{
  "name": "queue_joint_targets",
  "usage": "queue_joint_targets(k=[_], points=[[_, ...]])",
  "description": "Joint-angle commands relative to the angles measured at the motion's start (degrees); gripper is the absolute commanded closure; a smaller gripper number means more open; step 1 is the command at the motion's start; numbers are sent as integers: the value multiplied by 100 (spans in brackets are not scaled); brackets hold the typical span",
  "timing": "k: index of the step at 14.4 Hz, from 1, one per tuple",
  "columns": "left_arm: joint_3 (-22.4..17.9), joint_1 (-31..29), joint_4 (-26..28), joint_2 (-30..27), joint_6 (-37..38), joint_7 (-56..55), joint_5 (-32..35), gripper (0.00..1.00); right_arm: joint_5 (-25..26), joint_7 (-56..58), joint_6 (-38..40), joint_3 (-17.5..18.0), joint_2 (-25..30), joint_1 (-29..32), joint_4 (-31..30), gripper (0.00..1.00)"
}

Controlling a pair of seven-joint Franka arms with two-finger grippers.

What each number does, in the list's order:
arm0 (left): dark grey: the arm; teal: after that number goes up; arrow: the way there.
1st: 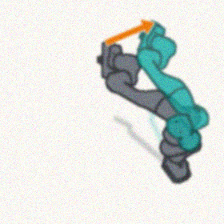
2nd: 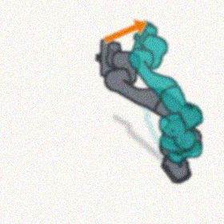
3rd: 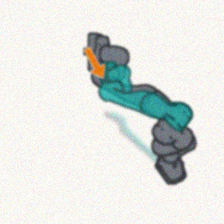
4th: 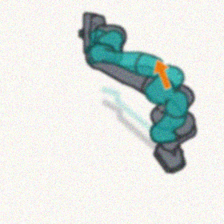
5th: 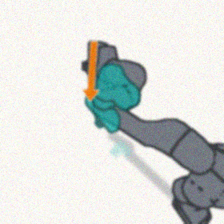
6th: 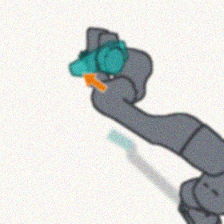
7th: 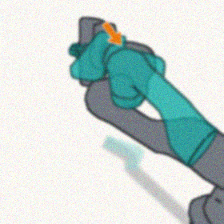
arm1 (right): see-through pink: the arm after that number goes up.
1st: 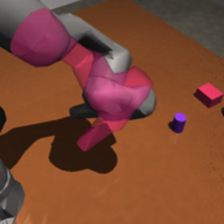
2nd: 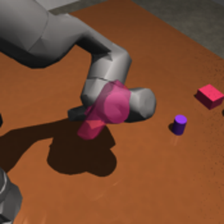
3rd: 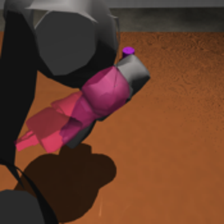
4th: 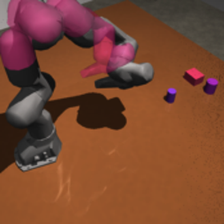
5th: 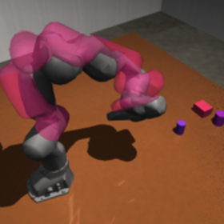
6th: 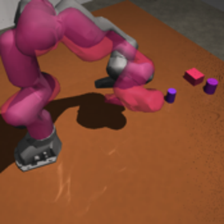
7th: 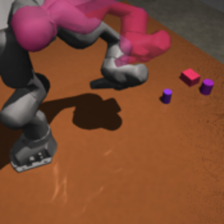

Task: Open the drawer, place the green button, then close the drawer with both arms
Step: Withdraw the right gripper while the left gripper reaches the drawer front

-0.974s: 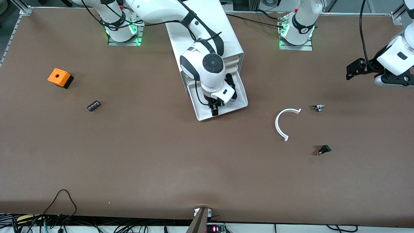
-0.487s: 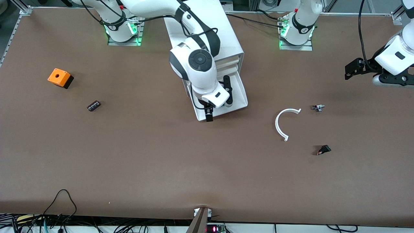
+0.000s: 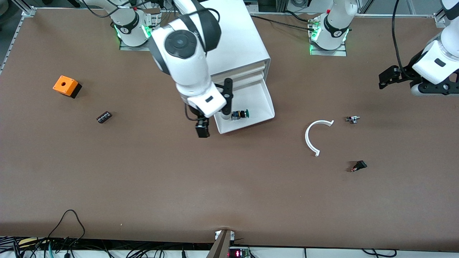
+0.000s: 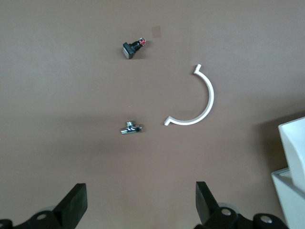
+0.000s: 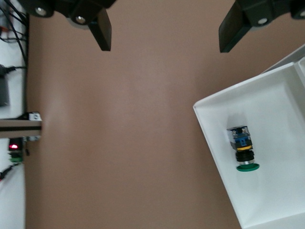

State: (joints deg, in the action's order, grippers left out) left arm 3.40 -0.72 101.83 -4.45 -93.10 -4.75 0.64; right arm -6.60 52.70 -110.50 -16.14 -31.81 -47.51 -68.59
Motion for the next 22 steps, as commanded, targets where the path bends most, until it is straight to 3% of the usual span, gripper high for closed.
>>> queue_joint_targets(k=[1, 5, 8, 18, 21, 22], points=[[292, 28, -233, 487, 47, -735, -492, 0, -305, -557, 90, 32, 270, 172, -67, 0], [740, 63, -918, 1541, 46, -2264, -512, 0, -333, -1191, 396, 14, 771, 557, -84, 0], [864, 369, -1367, 2271, -268, -2574, -512, 0, -315, -1893, 827, -39, 1263, 900, -180, 0], [899, 1713, -1403, 3643, -2062, -3199, -503, 0, -350, -2448, 1345, 49, 1414, 2974, -937, 0], [882, 2093, -1394, 3968, -2546, -3312, -468, 0, -333, -2676, 1567, 768, 1431, 3975, -954, 0], [891, 2111, -1394, 4056, -2686, -3330, -503, 0, -220, -2912, 1584, 857, 1440, 4091, -955, 0]])
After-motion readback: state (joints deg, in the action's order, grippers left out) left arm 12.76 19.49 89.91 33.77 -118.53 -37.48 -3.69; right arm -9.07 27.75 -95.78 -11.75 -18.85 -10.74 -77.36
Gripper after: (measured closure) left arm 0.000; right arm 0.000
